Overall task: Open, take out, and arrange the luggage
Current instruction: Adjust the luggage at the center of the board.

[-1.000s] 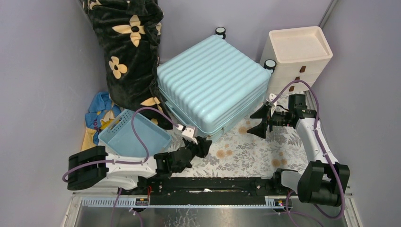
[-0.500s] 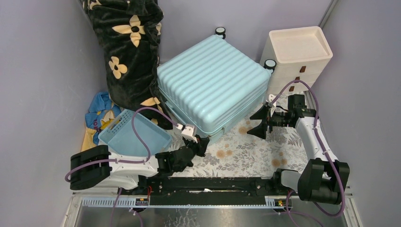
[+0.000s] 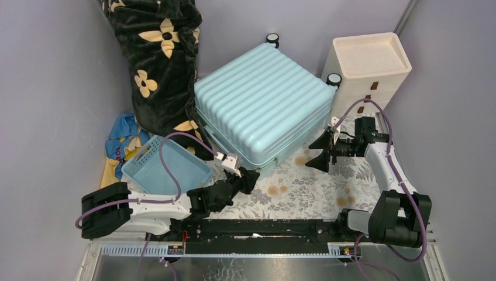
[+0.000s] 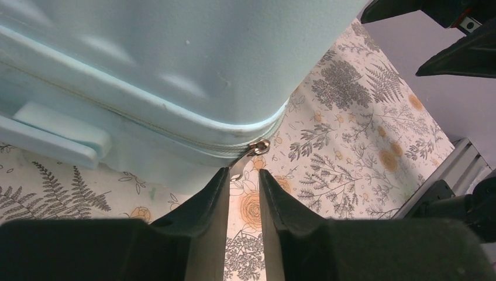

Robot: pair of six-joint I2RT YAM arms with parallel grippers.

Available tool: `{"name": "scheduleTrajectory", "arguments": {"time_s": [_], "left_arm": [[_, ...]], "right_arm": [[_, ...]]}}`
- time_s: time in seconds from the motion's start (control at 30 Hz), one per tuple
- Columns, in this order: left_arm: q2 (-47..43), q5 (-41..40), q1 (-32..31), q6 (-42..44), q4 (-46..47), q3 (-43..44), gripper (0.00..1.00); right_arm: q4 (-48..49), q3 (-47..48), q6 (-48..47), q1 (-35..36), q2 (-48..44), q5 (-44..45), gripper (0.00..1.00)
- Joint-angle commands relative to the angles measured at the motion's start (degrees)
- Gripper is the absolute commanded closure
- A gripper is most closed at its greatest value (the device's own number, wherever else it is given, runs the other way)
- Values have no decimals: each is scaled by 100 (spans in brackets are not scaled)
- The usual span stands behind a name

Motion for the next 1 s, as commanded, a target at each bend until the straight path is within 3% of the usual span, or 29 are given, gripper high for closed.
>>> {"name": "scheduleTrajectory", "arguments": {"time_s": [0.0, 0.33, 0.47, 0.97], "left_arm": [[-204, 543, 206, 262, 906, -360, 68], [82, 2136, 919, -37, 1961, -638, 68], [307, 2532, 959, 3, 2309, -635, 61], [528, 2722, 1327, -657, 2332, -592, 68]], "right_arm": [[-139, 225, -154, 26, 26, -56, 12], [-194, 232, -220, 26, 82, -46, 12], [-234, 241, -262, 26, 130, -43, 12], [-679, 374, -684, 50, 382, -63, 13]]}}
